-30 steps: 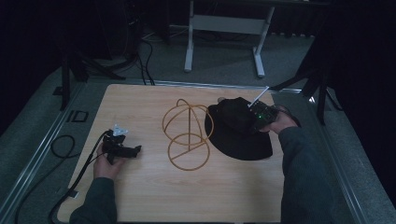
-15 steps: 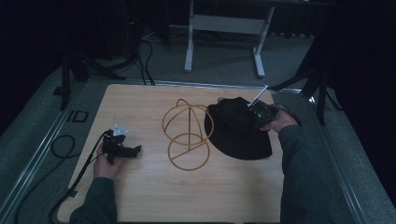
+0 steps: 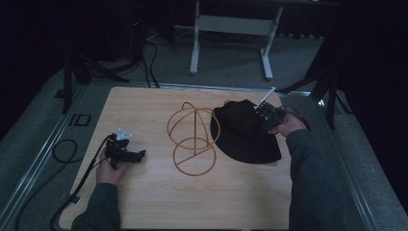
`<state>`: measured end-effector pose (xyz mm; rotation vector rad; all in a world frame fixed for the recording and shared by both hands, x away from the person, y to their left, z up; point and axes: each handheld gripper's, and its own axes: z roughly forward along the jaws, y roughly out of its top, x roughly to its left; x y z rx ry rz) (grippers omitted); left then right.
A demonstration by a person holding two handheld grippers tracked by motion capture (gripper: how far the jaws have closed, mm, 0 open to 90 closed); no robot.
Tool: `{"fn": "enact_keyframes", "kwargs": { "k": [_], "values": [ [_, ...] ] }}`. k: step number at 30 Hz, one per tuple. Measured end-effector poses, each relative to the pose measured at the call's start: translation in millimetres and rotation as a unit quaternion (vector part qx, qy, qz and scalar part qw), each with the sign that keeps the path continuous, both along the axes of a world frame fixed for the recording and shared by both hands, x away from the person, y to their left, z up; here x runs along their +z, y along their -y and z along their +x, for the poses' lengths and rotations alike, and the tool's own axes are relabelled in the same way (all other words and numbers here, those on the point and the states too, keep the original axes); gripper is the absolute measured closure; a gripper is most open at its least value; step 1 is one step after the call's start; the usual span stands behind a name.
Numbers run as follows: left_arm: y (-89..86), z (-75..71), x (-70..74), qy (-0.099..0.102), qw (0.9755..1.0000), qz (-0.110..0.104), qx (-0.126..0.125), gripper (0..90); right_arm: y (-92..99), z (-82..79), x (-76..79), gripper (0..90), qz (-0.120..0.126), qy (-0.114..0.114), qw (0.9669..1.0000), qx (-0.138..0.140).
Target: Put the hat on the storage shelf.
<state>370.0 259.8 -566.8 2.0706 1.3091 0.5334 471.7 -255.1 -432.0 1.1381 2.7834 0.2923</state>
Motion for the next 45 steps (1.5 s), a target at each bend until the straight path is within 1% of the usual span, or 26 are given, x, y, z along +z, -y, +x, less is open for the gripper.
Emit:
{"fn": "enact_keyframes", "kwargs": {
  "k": [2,6,10,13,17,28,33,37,38,45],
  "values": [
    [0.1,0.0,0.0,0.000,1.0000,0.000,0.000,2.0,1.2,-0.3,3.1,84.6,0.005,0.001,0.9999,-0.010],
    [0.1,-0.1,0.0,0.000,1.0000,0.000,0.000,2.0,1.2,-2.3,9.3,85.1,0.006,0.006,0.9999,-0.012],
    [0.1,0.0,0.0,0.000,1.0000,0.000,0.000,2.0,1.5,-3.2,13.5,85.2,0.006,0.012,0.9999,-0.007],
    [0.0,0.0,-0.1,0.000,1.0000,0.000,0.000,2.0,1.4,-5.0,18.8,85.3,0.001,0.020,0.9998,-0.004],
    [0.1,0.0,-0.1,0.000,1.0000,0.000,0.000,2.0,2.1,-7.2,23.6,85.4,0.002,0.023,0.9997,0.001],
    [0.0,0.0,0.0,0.000,1.0000,0.000,0.000,2.0,2.2,-11.0,37.3,85.4,0.010,0.033,0.9994,0.010],
    [0.0,0.0,0.0,0.000,1.0000,0.000,0.000,2.0,1.8,-12.8,45.7,85.4,0.017,0.043,0.9988,0.011],
    [0.1,0.0,-0.1,0.000,1.0000,-0.001,0.000,2.0,2.1,-13.3,47.9,85.4,0.023,0.046,0.9986,0.012],
    [0.1,0.0,-0.1,0.000,1.0000,0.000,0.000,2.0,2.1,-14.1,49.4,85.4,0.029,0.048,0.9983,0.014],
    [0.0,0.0,-0.1,0.001,1.0000,0.000,0.000,2.0,1.9,-15.9,54.0,85.4,0.035,0.051,0.9979,0.019]
  ]
}}
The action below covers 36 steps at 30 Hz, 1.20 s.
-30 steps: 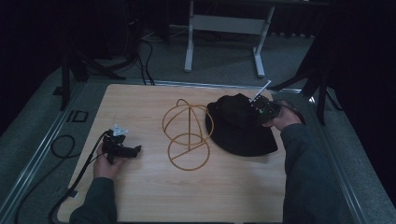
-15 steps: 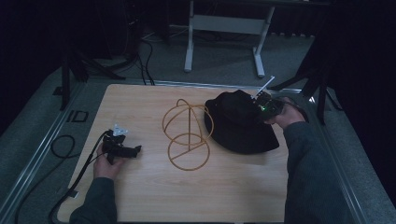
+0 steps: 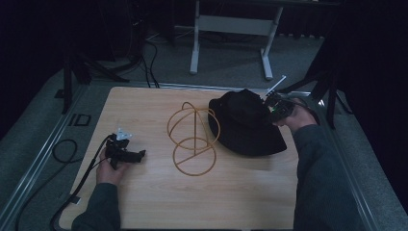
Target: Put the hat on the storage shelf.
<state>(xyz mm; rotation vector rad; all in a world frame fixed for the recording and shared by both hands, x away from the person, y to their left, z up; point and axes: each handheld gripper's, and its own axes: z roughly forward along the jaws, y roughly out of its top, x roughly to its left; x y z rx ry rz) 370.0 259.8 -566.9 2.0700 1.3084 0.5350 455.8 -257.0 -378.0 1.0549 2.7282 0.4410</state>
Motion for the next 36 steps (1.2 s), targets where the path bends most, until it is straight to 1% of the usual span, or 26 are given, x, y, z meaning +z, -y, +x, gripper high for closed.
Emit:
{"fn": "enact_keyframes", "kwargs": {
  "k": [2,9,24,28,36],
  "values": [
    [0.0,0.0,0.0,0.000,1.0000,0.000,0.000,2.1,0.2,-0.5,1.3,85.4,0.001,0.001,1.0000,-0.001],
    [0.1,0.0,-0.1,0.000,1.0000,-0.001,0.000,2.0,3.7,-4.8,13.8,85.4,0.011,0.012,0.9999,0.005],
    [0.1,0.0,0.0,0.000,1.0000,-0.001,0.000,2.0,11.3,-13.3,34.6,85.4,0.014,0.022,0.9995,0.015],
    [0.1,0.0,0.0,0.000,1.0000,-0.001,0.000,2.0,13.4,-13.9,39.9,85.4,0.018,0.025,0.9994,0.016],
    [0.1,0.0,0.0,0.000,1.0000,-0.001,0.000,2.0,15.2,-15.5,49.5,85.4,0.017,0.028,0.9993,0.018]
  ]
}}
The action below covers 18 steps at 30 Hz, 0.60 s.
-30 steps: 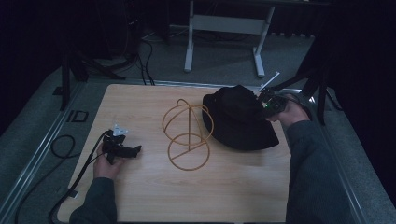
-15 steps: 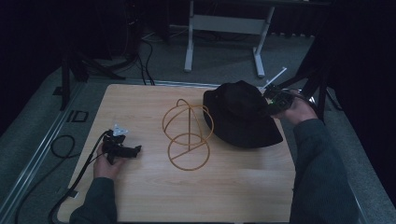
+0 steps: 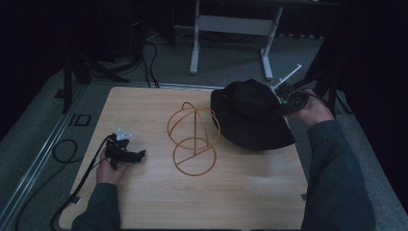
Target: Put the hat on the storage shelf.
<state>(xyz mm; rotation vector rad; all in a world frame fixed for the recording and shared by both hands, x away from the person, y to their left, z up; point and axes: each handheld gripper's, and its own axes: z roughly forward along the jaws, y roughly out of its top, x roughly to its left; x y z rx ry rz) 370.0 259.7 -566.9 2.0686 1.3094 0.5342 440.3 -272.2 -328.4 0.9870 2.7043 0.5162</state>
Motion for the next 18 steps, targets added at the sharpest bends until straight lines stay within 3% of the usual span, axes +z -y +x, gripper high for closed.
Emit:
{"fn": "enact_keyframes", "kwargs": {
  "k": [18],
  "values": [
    [0.0,0.0,0.1,0.000,1.0000,0.000,0.000,2.0,7.6,-5.1,20.7,85.4,0.004,0.014,0.9999,0.008]
  ]
}}
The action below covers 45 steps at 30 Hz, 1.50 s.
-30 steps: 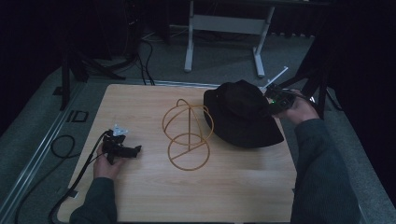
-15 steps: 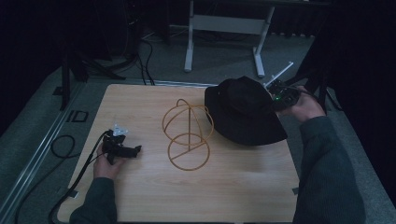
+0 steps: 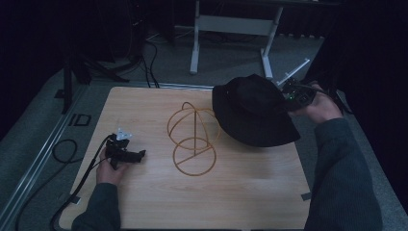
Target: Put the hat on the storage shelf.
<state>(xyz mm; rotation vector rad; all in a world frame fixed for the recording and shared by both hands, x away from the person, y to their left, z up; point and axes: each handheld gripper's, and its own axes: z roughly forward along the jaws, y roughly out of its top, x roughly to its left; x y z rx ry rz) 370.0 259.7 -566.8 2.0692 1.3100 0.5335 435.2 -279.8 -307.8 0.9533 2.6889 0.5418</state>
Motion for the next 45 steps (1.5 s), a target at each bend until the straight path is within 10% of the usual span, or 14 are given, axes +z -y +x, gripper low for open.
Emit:
{"fn": "enact_keyframes", "kwargs": {
  "k": [45],
  "values": [
    [-0.1,0.0,0.0,0.000,1.0000,0.000,-0.001,2.0,9.5,-20.0,47.2,85.4,0.004,0.028,0.9990,0.036]
  ]
}}
